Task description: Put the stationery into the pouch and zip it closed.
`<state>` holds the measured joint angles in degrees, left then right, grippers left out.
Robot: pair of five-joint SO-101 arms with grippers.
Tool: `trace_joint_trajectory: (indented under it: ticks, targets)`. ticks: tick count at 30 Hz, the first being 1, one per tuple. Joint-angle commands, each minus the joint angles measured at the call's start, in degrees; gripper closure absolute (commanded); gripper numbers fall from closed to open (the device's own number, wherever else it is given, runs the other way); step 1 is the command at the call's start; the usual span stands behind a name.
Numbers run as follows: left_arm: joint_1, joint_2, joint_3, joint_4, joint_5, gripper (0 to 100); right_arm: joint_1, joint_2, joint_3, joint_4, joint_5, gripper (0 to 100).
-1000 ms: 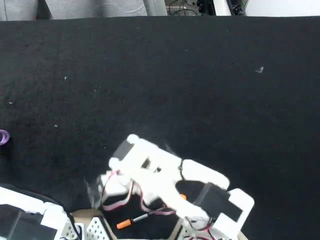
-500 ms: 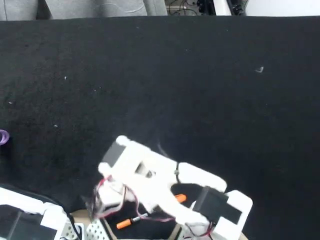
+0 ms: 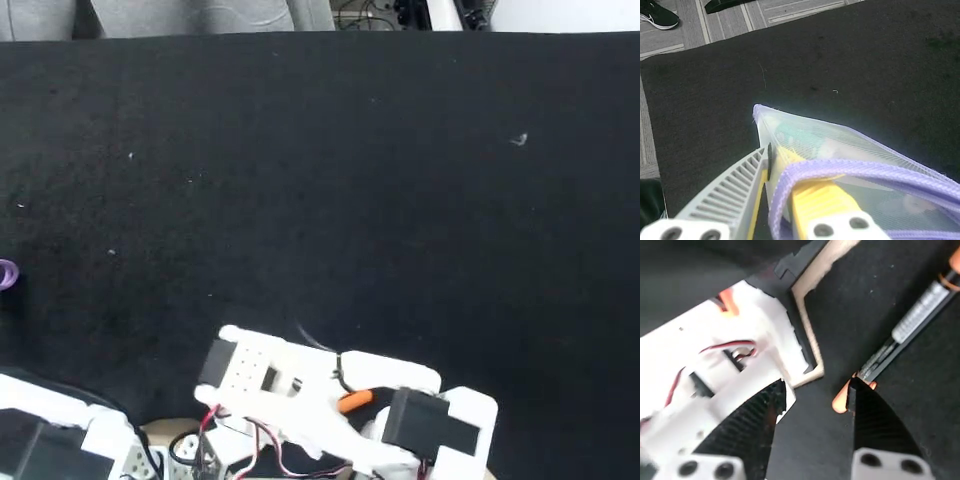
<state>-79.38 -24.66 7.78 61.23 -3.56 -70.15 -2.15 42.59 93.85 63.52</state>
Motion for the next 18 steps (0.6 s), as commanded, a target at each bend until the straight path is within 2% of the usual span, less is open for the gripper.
trace_joint_trajectory:
  ticks: [1,5,9,14,18]
  targets:
    - [0.75,-3.34,-4.53,-0.44,0.62,97,1.23,0.04,1.98,-5.10,0.70,79.5]
    - [0.75,-3.34,-4.53,-0.44,0.53,97,5.63,0.04,1.80,-8.09,0.70,79.5]
    - [0.75,-3.34,-4.53,-0.44,0.44,97,13.54,0.04,-1.45,-11.43,0.70,79.5]
    - [0.75,-3.34,-4.44,-0.44,0.44,97,23.56,-0.57,-11.38,-12.04,0.70,79.5]
    - [0.66,-3.34,-4.44,-0.44,0.35,97,28.57,-0.57,-19.12,-11.96,0.70,79.6]
